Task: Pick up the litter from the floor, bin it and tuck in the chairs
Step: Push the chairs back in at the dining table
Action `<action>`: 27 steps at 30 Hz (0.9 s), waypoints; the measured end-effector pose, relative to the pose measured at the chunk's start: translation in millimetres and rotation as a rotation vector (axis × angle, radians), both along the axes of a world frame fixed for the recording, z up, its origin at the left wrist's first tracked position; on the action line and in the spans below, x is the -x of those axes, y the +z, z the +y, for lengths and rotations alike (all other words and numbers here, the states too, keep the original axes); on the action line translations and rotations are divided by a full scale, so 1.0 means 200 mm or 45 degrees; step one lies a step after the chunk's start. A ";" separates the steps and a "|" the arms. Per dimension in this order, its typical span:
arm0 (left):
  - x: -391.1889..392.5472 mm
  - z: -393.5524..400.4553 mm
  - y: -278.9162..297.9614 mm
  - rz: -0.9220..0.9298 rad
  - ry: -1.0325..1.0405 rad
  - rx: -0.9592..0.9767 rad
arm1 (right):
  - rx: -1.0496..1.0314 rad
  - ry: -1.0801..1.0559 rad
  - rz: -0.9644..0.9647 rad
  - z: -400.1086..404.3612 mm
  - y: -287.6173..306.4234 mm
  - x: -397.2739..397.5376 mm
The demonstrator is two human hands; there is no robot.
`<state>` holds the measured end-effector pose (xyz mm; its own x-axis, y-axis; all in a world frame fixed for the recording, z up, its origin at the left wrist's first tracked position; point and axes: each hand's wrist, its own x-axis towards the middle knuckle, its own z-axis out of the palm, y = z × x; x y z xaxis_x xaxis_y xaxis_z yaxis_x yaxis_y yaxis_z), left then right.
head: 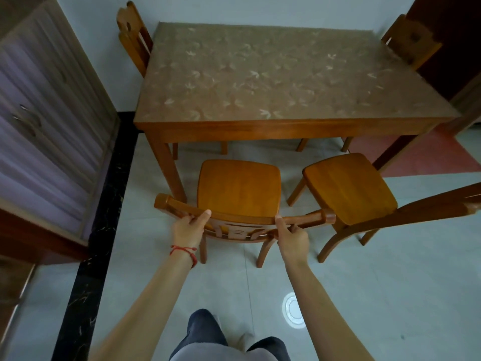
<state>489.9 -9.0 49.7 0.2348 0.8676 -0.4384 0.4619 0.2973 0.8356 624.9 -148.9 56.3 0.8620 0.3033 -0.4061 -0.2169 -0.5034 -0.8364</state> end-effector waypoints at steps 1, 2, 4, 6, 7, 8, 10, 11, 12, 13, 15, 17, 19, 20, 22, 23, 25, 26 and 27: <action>-0.01 0.01 0.00 0.044 -0.043 -0.032 | 0.005 -0.019 -0.005 0.01 0.00 0.00; -0.02 0.01 0.00 0.066 -0.070 -0.064 | 0.011 -0.040 -0.009 0.02 -0.01 -0.01; -0.04 0.02 0.01 0.071 -0.066 -0.100 | 0.034 -0.059 -0.014 0.04 -0.01 -0.01; -0.04 0.03 0.00 0.069 -0.053 -0.121 | 0.063 -0.052 -0.034 0.04 -0.01 -0.01; -0.05 0.03 -0.01 0.065 -0.044 -0.128 | 0.076 -0.050 -0.045 0.04 -0.01 -0.01; -0.04 0.03 -0.02 0.063 -0.038 -0.136 | 0.081 -0.049 -0.058 0.04 -0.01 -0.02; -0.05 0.03 -0.04 0.074 -0.033 -0.178 | 0.087 -0.053 -0.073 0.05 -0.01 -0.02; -0.05 0.03 -0.04 0.080 -0.031 -0.196 | 0.088 -0.055 -0.078 0.05 0.00 -0.03; -0.06 0.03 -0.05 0.079 -0.032 -0.212 | 0.083 -0.059 -0.089 0.05 0.00 -0.04; -0.07 0.03 -0.04 0.077 -0.033 -0.225 | 0.075 -0.063 -0.102 0.06 0.01 -0.05; -0.10 0.04 -0.04 0.065 -0.024 -0.236 | 0.059 -0.071 -0.109 0.07 0.02 -0.08; -0.13 0.05 -0.04 0.035 -0.003 -0.236 | 0.045 -0.076 -0.112 0.09 0.02 -0.11; -0.16 0.07 -0.05 0.011 0.005 -0.212 | 0.037 -0.086 -0.117 0.11 0.01 -0.15; -0.17 0.08 -0.05 0.010 0.007 -0.198 | 0.036 -0.088 -0.117 0.12 0.01 -0.17; -0.21 0.09 -0.05 0.009 0.018 -0.185 | 0.031 -0.082 -0.116 0.14 0.00 -0.22; -0.23 0.10 -0.05 0.010 0.027 -0.185 | 0.031 -0.071 -0.117 0.16 0.00 -0.24; -0.28 0.13 -0.05 0.020 0.048 -0.197 | 0.027 -0.047 -0.123 0.18 0.00 -0.29; -0.30 0.14 -0.05 0.025 0.054 -0.210 | 0.023 -0.037 -0.127 0.20 0.00 -0.33; -0.33 0.15 -0.05 0.029 0.061 -0.220 | 0.018 -0.027 -0.133 0.22 0.00 -0.36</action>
<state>555.9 21.5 39.1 0.1833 0.9404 -0.2865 0.4698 0.1722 0.8658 696.9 -105.8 56.5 0.9061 0.2793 -0.3176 -0.1394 -0.5118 -0.8477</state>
